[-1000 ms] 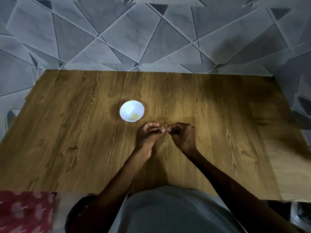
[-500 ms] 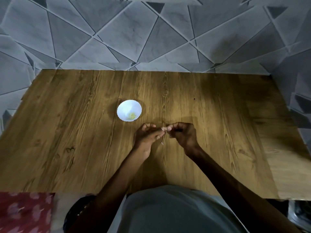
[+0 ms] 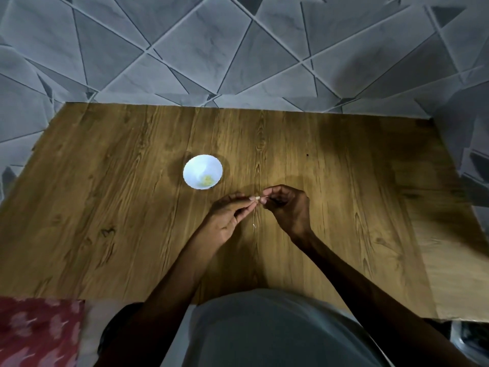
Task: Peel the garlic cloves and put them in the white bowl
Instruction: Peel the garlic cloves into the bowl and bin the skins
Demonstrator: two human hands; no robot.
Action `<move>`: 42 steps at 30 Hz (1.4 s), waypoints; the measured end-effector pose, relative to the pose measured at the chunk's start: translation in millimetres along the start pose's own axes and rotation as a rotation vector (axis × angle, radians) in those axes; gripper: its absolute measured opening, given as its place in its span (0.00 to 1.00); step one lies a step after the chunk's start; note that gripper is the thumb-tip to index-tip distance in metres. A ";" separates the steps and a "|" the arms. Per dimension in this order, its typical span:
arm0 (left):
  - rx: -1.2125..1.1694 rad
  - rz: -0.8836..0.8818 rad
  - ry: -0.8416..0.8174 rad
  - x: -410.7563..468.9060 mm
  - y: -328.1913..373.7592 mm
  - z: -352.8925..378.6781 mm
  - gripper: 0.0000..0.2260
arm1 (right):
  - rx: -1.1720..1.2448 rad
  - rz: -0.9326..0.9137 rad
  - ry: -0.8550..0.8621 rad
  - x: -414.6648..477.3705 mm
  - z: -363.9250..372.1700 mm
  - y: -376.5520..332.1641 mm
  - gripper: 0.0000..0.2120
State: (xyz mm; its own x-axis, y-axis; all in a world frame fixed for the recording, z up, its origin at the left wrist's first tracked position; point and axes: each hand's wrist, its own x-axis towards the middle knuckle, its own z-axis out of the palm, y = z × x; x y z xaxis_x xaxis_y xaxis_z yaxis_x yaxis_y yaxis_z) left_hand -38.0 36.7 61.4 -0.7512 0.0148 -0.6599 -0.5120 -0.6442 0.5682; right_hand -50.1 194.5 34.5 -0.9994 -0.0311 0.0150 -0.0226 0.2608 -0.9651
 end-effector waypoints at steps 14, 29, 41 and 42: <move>0.499 0.396 -0.034 7.2 5.5 0.9 0.15 | 0.268 0.258 0.006 5.9 -1.4 -22.1 0.09; 0.544 0.377 -0.203 -0.8 17.0 -2.0 0.17 | 0.555 0.683 -0.233 20.5 -19.5 -29.6 0.11; 0.359 0.226 -0.204 -0.8 14.6 -6.2 0.11 | 0.399 0.531 -0.327 23.0 -24.8 -36.1 0.10; 0.366 0.226 -0.199 -0.9 14.1 -6.6 0.11 | 0.373 0.504 -0.329 22.8 -24.1 -35.8 0.10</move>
State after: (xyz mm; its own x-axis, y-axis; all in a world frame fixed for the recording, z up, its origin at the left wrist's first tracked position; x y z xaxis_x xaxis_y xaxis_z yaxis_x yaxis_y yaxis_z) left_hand -41.8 22.5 66.7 -0.9076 0.0745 -0.4131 -0.4128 -0.3368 0.8463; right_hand -72.7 207.7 75.7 -0.8249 -0.2985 -0.4800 0.5098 -0.0259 -0.8599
